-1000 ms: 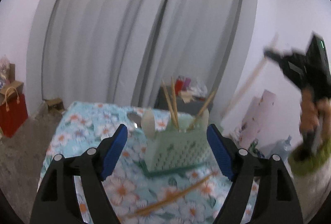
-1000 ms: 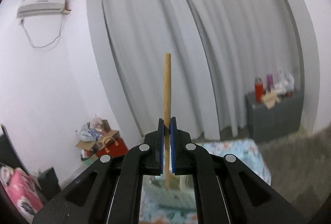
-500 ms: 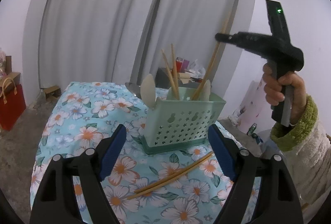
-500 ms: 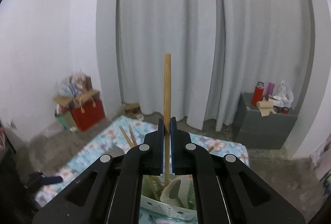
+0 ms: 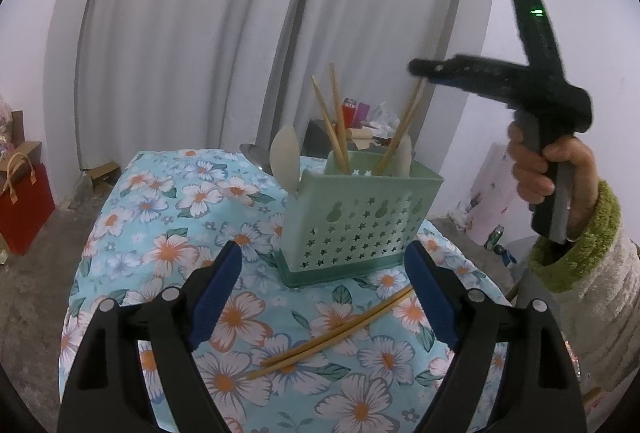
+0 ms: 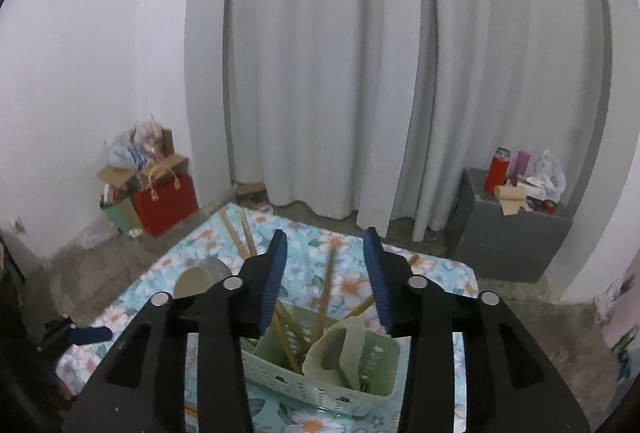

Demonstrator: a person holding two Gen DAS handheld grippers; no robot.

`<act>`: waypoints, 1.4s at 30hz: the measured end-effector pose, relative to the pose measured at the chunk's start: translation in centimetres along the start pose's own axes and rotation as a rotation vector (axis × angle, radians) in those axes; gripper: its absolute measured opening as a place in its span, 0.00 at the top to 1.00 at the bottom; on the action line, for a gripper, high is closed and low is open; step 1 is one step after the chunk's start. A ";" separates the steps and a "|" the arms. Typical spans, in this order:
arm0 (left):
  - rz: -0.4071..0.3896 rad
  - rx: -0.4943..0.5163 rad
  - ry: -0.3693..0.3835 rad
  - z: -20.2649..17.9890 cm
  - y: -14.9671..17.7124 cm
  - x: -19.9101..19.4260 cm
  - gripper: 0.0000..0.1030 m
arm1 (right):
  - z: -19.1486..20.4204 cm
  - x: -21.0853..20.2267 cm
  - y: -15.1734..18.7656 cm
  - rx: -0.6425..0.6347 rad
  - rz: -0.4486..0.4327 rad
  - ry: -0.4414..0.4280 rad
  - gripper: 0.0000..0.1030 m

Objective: Organize utensils
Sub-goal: 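Lower the held chopstick into the green holder and open the right gripper, then withdraw the right gripper from the holder toward the chopsticks on the cloth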

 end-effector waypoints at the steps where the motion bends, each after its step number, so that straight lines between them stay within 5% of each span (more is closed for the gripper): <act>1: 0.002 0.000 -0.002 0.0 0.0 0.0 0.21 | -0.2 -0.5 0.0 0.020 -0.010 -0.004 0.59; 18: 0.071 0.045 -0.071 -0.1 0.4 1.4 0.19 | -2.4 -7.5 3.9 0.331 -0.054 -0.079 0.45; 30: 0.216 0.107 -0.215 1.1 1.6 3.5 0.15 | -2.3 -5.5 12.5 0.556 0.177 -0.114 0.45; 42: 0.259 0.210 -0.313 1.3 2.2 4.7 0.10 | -0.3 -2.4 20.2 0.802 0.397 -0.221 0.46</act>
Point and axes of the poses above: each gripper's, at about its wrist camera, not at the fingertips, and x roughly the way its jaws point, z to its left, y to its underside, the point moved 5 cm from there along x, roughly the way its jaws point, and after that the axes turned 7 degrees about -z, right-handed, at the moved point
